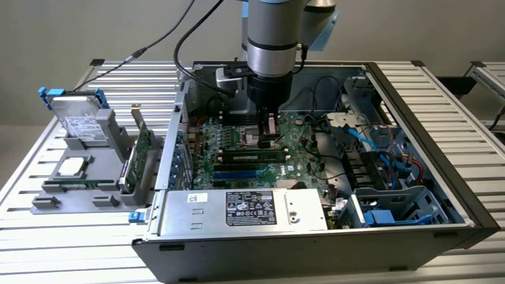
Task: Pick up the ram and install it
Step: 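Press down the ram until it locks into place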
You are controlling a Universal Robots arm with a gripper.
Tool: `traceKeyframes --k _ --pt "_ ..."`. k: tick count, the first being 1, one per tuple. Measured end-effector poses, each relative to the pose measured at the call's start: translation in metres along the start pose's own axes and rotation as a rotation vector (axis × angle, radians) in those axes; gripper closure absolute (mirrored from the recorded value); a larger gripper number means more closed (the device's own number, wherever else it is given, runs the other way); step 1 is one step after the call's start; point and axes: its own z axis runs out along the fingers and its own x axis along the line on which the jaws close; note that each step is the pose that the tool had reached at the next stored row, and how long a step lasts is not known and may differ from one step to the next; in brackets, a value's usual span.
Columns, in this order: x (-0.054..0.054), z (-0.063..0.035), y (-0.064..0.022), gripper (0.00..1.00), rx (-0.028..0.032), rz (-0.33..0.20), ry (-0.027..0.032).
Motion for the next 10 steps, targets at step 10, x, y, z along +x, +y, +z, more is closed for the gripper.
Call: traceKeyframes --k 10 --pt "0.001 0.0016 -0.0235 0.90 -0.0001 0.000 -0.0015"
